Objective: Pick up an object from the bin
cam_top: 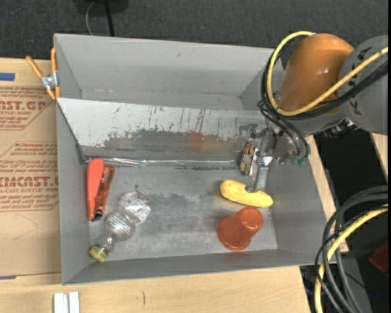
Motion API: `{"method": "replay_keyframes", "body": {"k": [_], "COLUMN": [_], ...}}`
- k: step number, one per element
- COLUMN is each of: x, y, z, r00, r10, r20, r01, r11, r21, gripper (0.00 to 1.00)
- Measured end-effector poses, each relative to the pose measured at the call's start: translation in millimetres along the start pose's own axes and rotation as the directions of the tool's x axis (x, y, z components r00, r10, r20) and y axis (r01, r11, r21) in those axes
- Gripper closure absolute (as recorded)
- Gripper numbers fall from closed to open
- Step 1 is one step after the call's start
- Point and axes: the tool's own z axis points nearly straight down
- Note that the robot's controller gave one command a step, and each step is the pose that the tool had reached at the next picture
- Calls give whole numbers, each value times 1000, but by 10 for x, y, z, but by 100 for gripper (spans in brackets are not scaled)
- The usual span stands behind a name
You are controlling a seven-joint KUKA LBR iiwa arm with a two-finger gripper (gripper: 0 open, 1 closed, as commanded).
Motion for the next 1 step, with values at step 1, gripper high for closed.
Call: {"method": "replay_keyframes", "body": {"k": [1], "x": [-12], "y": [1], "z": [-50], "r00": [1000], "r10": [-1], "r20": [7], "r01": [1], "r11": [1000], "r21": [1], "gripper": [0]}}
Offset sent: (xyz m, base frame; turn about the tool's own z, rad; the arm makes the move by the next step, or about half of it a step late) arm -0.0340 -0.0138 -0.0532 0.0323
